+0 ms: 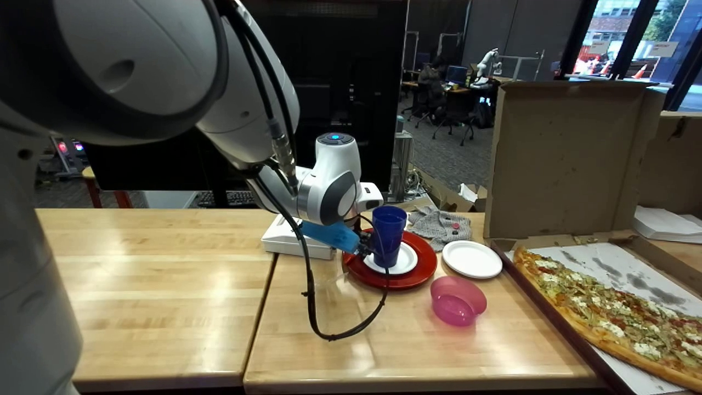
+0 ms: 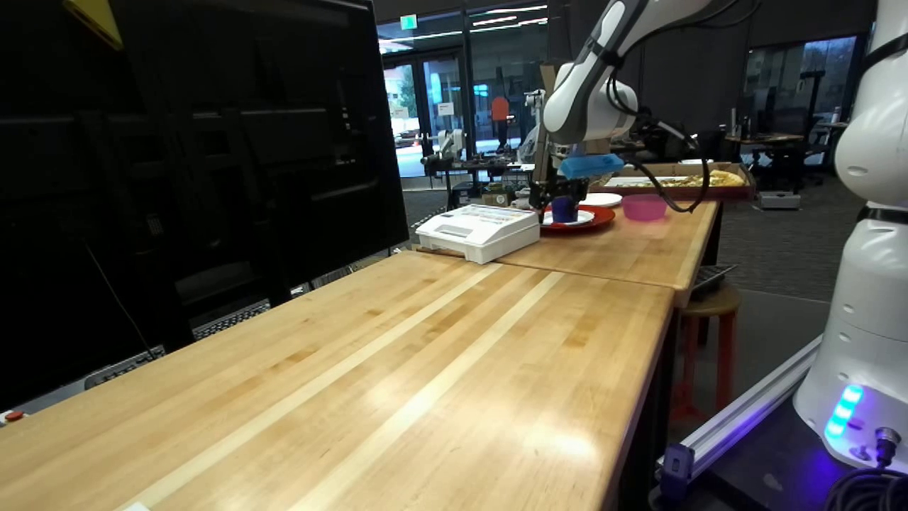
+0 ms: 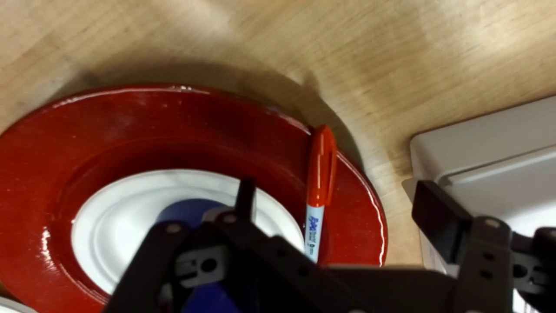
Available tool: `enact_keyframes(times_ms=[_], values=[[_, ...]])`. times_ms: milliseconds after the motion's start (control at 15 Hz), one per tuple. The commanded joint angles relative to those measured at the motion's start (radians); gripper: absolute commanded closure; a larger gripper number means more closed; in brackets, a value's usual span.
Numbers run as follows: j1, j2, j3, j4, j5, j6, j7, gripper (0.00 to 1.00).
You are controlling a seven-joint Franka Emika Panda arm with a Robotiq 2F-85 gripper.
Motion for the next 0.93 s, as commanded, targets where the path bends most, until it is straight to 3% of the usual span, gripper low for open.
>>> enact_keyframes(times_ms=[0,67,867], values=[[0.016,-0.034,0.001,-0.041,0.020,0.007,0.013,0.13],[0.016,-0.034,0.002,-0.043,0.026,0.009,0.011,0.17],[0.008,-0.048,0.000,-0.045,0.108,0.012,-0.003,0.23]])
